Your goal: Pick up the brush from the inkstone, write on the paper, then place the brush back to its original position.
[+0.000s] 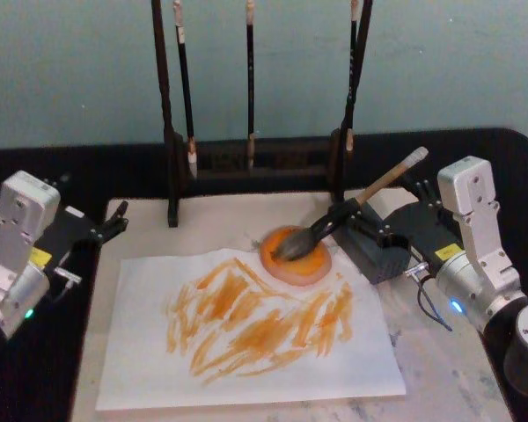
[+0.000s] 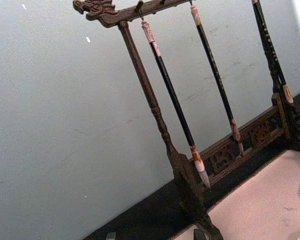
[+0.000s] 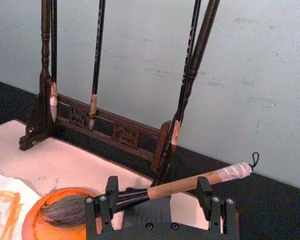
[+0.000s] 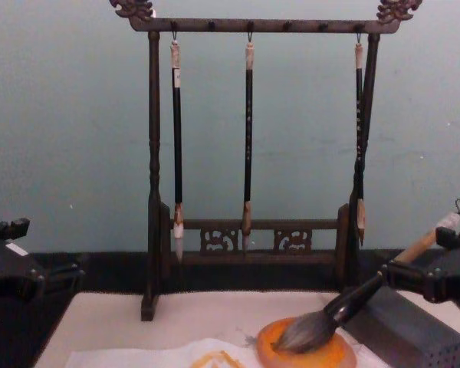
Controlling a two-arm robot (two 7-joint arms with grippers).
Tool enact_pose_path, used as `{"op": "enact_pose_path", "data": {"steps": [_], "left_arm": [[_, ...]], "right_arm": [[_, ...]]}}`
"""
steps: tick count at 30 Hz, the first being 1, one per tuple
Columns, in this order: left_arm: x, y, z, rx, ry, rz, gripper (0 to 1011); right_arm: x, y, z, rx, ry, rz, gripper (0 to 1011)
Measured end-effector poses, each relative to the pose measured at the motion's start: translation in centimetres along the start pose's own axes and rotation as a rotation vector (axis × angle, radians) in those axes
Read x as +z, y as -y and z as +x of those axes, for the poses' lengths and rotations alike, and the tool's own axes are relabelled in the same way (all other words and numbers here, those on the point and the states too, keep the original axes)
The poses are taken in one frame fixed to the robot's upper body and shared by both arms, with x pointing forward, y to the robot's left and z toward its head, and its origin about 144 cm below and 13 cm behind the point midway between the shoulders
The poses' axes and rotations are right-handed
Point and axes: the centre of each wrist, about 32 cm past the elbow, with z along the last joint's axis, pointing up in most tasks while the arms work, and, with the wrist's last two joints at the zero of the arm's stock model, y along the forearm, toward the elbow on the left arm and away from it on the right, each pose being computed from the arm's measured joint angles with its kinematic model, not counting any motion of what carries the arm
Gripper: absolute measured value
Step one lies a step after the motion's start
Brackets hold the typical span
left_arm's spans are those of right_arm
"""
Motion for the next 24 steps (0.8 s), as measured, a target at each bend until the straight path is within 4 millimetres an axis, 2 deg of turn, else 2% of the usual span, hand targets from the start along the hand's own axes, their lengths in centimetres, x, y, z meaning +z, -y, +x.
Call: {"op": "enact_pose_path", "data": {"steps": [24], "left_arm": [[0.0,0.0,0.0,0.0,0.0,0.0,1001]], "right_arm": [[0.0,0.0,0.0,0.0,0.0,0.0,1000]]}}
